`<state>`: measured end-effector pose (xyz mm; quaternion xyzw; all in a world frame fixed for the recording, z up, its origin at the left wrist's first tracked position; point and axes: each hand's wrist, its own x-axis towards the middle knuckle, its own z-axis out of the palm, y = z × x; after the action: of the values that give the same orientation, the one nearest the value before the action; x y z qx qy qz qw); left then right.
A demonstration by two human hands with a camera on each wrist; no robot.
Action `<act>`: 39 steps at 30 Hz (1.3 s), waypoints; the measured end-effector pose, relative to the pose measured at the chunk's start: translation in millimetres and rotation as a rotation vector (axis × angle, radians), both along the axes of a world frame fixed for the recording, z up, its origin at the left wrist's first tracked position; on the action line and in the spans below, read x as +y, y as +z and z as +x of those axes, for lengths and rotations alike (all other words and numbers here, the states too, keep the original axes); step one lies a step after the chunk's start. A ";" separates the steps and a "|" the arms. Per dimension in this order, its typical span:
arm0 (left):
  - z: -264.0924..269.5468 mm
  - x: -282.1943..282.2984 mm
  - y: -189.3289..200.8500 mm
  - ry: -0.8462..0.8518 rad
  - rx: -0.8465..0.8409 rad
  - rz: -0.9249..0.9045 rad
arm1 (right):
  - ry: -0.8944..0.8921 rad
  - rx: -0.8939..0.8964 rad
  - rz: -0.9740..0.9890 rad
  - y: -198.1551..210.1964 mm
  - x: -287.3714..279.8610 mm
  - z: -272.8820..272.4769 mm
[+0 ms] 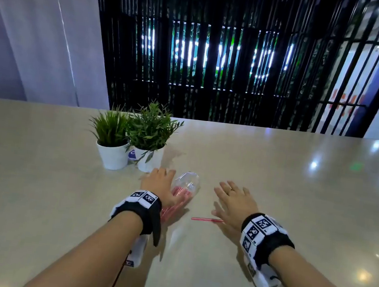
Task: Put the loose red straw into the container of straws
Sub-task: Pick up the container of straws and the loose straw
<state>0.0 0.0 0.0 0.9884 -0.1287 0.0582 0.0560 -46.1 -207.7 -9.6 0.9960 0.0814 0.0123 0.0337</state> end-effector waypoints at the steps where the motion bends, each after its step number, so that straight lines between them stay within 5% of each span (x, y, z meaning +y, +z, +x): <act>1: 0.0 0.2 -0.7 0.017 0.019 0.020 | -0.002 0.006 -0.011 -2.1 1.4 0.7; 31: -0.9 -5.9 -30.4 0.103 0.101 -0.091 | -0.069 0.286 -0.013 -8.4 27.3 11.9; 39: -12.9 0.3 -25.5 0.037 0.127 -0.687 | -0.049 0.355 -0.037 -9.2 24.4 11.9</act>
<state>-12.9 0.3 -25.5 0.9157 -0.0799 0.0376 0.3920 -34.2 -183.3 -18.8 0.9835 0.0620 -0.1661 0.0373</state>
